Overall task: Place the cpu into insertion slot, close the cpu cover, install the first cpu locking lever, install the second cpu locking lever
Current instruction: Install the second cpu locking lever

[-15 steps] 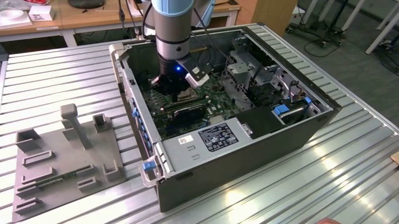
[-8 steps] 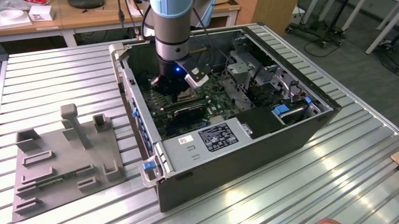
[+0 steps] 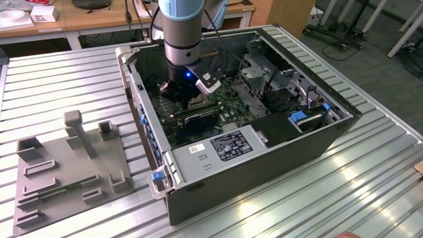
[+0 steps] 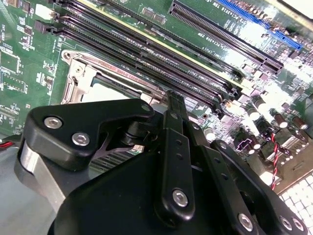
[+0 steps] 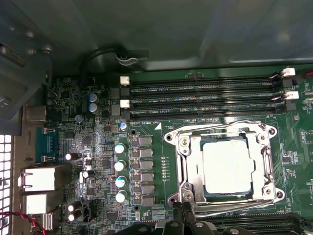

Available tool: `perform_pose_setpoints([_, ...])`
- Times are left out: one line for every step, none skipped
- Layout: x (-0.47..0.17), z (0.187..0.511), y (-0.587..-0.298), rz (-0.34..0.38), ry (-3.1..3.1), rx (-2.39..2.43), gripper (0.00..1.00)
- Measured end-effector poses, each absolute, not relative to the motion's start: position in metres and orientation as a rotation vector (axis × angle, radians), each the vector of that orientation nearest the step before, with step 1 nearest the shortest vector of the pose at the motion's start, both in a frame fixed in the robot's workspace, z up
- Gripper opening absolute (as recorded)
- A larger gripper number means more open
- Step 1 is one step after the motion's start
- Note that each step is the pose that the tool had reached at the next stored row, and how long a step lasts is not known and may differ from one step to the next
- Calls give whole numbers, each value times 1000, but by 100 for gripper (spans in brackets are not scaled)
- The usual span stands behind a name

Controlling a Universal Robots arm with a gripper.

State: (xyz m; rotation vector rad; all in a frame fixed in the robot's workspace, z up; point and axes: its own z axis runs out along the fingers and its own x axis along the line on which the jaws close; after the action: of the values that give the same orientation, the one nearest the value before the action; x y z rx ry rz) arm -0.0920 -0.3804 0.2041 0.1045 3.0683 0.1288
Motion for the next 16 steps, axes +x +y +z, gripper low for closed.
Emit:
perform_pose_setpoints([-92,204,-380,129,3068,104,10])
perform_pose_setpoints([-92,204,-380,129,3068,105,10])
perform_pose_setpoints([-92,204,-380,129,3068,104,10])
perform_pose_setpoints([-92,204,-380,129,3068,104,10])
perform_pose_setpoints([-92,204,-380,129,3068,105,10])
perform_pose_setpoints([-92,204,-380,129,3068,104,10])
perform_pose_setpoints([-92,204,-380,129,3068,104,10])
perform_pose_setpoints([-92,204,-380,128,3068,104,10])
perform_pose_setpoints([-92,204,-380,127,3068,104,10])
perform_pose_setpoints([-92,204,-380,125,3068,104,10])
perform_pose_setpoints([-92,203,-380,125,3068,104,10])
perform_pose_setpoints([-92,203,-380,124,3068,104,10])
perform_pose_setpoints([-93,203,-380,124,3068,104,10])
perform_pose_setpoints([-93,203,-379,124,3067,104,10])
perform_pose_setpoints([-93,202,-379,124,3066,104,10])
perform_pose_setpoints([-93,202,-379,124,3066,104,10])
